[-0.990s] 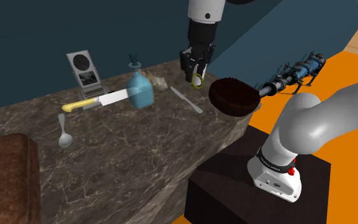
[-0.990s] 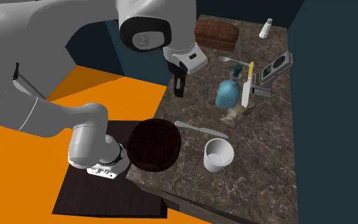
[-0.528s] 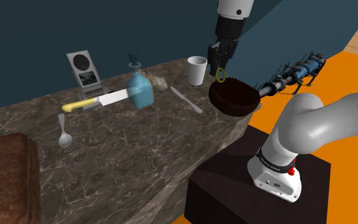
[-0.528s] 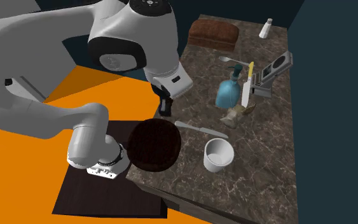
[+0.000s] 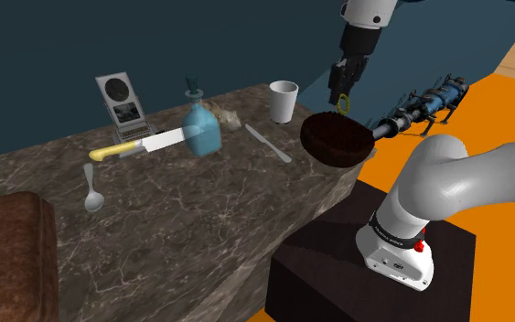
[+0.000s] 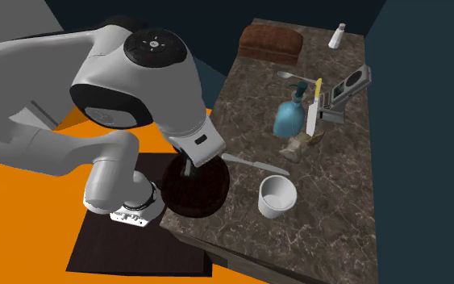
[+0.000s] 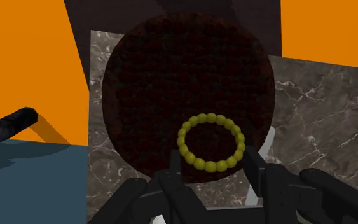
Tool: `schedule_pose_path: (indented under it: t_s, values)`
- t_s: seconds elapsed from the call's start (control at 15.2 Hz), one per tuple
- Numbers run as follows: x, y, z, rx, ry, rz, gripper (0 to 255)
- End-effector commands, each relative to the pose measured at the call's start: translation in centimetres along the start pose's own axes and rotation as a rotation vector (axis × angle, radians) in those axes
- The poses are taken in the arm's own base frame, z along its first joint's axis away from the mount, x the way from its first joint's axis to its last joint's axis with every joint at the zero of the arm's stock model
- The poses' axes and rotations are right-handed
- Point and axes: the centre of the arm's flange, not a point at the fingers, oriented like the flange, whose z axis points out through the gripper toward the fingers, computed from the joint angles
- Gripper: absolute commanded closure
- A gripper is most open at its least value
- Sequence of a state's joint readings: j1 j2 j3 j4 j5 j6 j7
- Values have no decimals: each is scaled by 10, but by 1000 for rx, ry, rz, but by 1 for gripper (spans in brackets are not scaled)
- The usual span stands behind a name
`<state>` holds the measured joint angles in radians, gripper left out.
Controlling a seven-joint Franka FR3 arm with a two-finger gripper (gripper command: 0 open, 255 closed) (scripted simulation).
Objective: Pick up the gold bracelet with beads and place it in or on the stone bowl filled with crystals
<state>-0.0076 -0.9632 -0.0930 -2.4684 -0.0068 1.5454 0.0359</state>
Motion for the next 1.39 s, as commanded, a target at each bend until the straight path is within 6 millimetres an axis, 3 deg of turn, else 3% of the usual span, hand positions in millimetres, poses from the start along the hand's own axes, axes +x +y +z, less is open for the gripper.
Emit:
schedule_pose_path:
  t_s: [0.0, 0.73, 1.06, 1.12, 1.32]
  values:
    - [-2, 3, 8, 0, 0, 0, 255]
    - [-4, 7, 68, 0, 0, 0, 255]
    - [-4, 7, 66, 0, 5, -1, 255]
    - [-4, 7, 66, 0, 5, -1, 0]
    - [7, 44, 42, 148, -223, 134, 0]
